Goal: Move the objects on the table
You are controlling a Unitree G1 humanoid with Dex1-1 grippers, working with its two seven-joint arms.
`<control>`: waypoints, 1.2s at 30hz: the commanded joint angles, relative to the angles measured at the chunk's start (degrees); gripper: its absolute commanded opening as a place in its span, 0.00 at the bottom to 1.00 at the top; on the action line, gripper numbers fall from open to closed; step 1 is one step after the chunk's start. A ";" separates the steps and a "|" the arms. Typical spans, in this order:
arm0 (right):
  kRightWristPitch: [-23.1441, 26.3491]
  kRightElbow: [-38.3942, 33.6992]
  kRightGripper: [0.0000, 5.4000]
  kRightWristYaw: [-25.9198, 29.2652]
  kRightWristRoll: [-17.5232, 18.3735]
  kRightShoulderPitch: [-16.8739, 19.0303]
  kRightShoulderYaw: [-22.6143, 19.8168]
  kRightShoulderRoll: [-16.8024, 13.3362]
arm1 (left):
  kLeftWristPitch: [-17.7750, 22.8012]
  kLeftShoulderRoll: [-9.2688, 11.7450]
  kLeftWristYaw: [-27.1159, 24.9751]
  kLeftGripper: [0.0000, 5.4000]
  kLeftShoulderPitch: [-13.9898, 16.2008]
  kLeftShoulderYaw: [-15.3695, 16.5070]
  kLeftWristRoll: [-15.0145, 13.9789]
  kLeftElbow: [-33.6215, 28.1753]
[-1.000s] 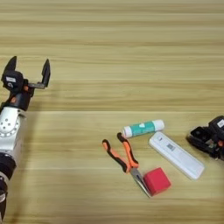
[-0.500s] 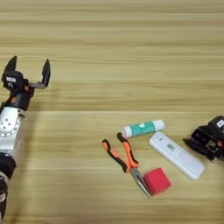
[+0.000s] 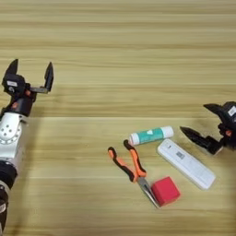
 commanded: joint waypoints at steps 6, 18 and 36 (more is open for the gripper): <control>-1.73 -11.14 1.00 3.68 3.18 5.66 -1.71 -0.93 | -0.29 -0.44 0.51 1.00 -1.11 -0.20 0.13 0.53; -3.33 -18.49 1.00 10.26 3.02 14.37 0.85 -2.15 | -0.39 -0.33 0.43 1.00 -1.05 -0.23 0.04 0.50; -2.02 -17.23 1.00 18.66 3.31 16.75 6.14 -6.77 | -0.42 -0.28 0.47 1.00 -0.94 -0.46 0.05 0.41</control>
